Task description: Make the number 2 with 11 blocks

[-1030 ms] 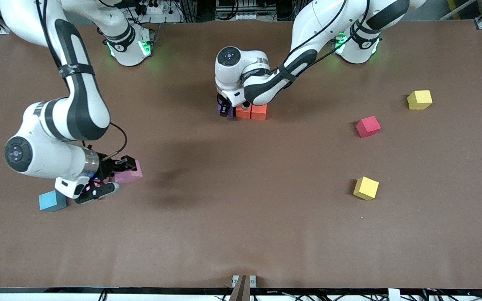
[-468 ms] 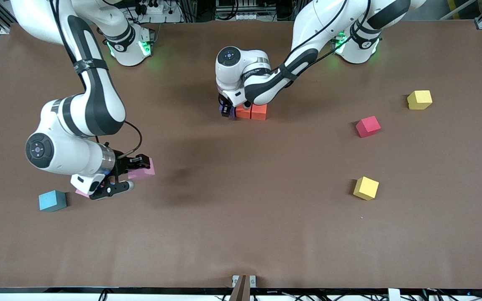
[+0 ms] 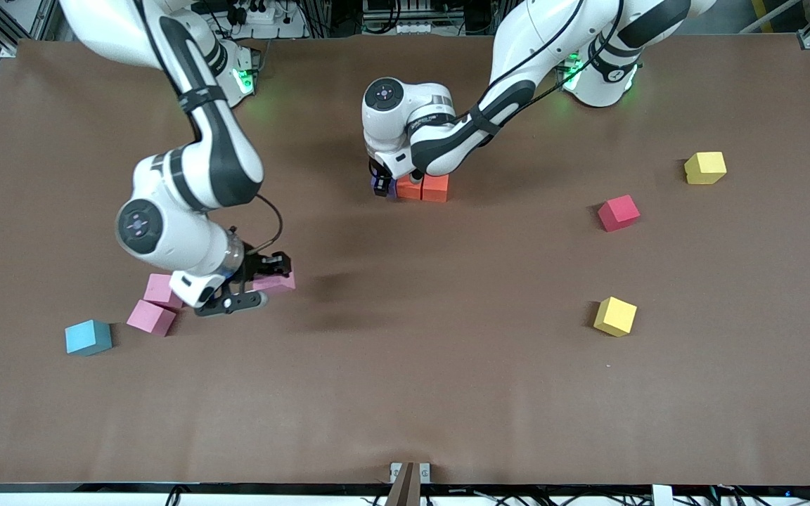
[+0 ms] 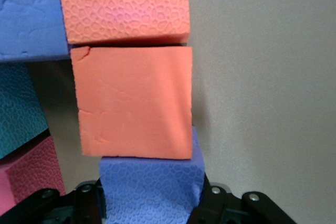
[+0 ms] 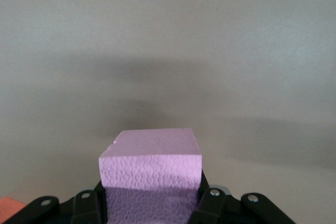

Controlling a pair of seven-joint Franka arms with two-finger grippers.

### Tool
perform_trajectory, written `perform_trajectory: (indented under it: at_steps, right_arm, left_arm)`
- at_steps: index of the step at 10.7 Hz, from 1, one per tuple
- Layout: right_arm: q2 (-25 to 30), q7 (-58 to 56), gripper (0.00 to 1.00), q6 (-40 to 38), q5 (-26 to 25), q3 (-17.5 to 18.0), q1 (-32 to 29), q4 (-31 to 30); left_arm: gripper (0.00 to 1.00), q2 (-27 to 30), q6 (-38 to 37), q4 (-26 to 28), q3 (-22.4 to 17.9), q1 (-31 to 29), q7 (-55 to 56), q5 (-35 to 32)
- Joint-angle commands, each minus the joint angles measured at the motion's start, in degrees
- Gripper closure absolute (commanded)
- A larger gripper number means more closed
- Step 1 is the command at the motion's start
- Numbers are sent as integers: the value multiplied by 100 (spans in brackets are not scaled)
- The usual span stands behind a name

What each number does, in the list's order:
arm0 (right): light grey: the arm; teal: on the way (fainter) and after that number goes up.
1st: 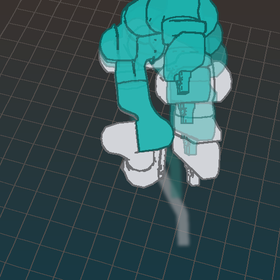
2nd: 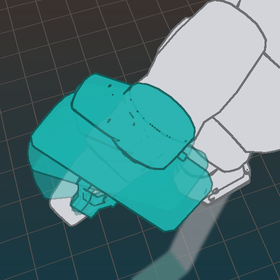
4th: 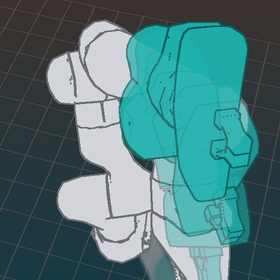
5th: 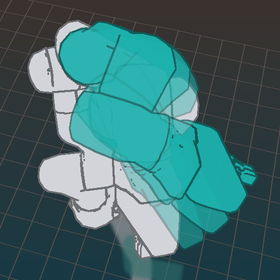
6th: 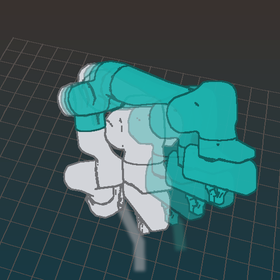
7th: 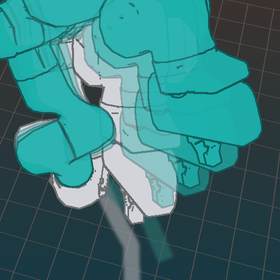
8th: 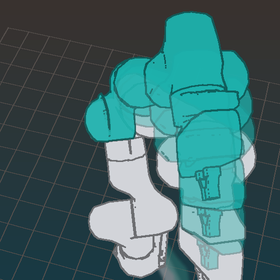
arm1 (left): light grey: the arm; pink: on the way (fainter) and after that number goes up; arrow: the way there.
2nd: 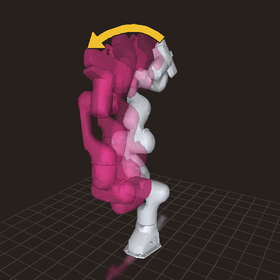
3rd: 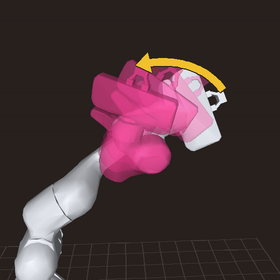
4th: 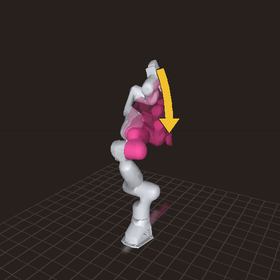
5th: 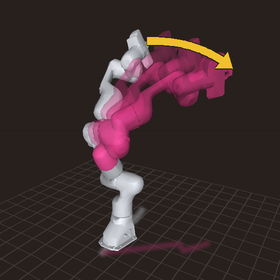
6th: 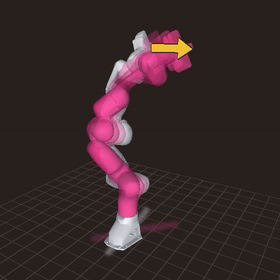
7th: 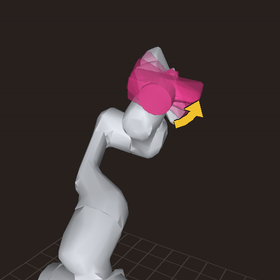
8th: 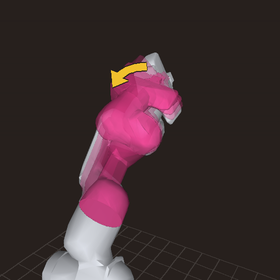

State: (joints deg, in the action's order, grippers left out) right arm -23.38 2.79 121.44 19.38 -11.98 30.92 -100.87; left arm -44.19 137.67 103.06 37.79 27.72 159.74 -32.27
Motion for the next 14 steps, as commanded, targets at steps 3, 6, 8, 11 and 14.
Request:
perform_trajectory:
  at_steps: [3, 6, 8, 11, 14]
  right_arm:
    - [545, 493, 83, 1229, 66, -32, 413, -1274]
    - [537, 1274, 86, 1759, 66, -50, 1002, -1672]
    - [519, 1644, 85, 1953, 58, -76, 1283, -1830]
    - [484, 2182, 85, 1945, 23, -85, 1478, -1840]
    - [484, 2182, 85, 1945, 22, -85, 1469, -1849]
  left_arm:
    - [0, 138, -144, 171, 26, 5, 1235, -359]
    - [0, 138, -144, 135, 26, -4, 1226, -359]
    - [0, 138, -144, 92, 18, -13, 1191, -359]
    - [0, 173, -266, 65, 70, -135, 937, -359]
    - [0, 252, -381, 83, 158, -232, 770, -342]
